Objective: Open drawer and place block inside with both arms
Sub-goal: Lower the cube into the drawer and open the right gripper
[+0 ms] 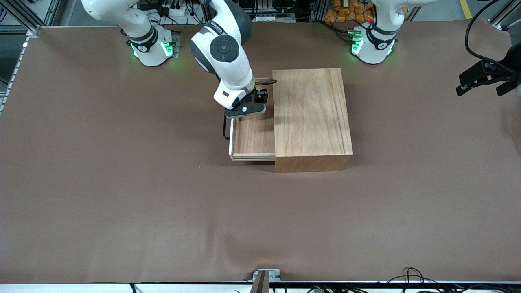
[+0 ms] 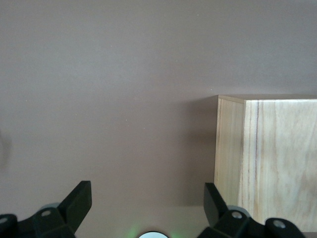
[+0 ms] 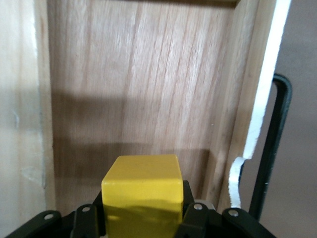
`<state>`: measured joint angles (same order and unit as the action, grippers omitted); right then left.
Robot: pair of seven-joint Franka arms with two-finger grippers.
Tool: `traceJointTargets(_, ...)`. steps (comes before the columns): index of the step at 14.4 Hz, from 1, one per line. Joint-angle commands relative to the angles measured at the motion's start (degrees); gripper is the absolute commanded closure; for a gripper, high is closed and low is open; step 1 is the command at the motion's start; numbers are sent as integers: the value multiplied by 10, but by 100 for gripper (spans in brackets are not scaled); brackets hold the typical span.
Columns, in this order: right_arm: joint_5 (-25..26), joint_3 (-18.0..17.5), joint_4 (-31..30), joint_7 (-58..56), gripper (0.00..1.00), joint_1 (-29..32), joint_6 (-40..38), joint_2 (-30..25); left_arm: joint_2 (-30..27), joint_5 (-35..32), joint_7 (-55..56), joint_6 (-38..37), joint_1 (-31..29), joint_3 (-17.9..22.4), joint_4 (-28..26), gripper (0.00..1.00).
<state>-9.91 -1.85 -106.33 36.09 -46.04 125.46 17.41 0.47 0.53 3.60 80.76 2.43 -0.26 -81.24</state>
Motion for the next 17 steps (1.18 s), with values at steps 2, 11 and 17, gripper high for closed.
traceJointTargets(2,-2,4,-5,13,78,-5,8,8,-5,-4,24,-1,6,6,0,0)
traceJointTargets(11,1,9,-4,18,0,-3,-4,-9,-2,-4,16,-2,6,6,2,0)
traceJointTargets(17,2,9,47,9,0,90,-129,-67,-2,-4,16,-10,5,5,2,0)
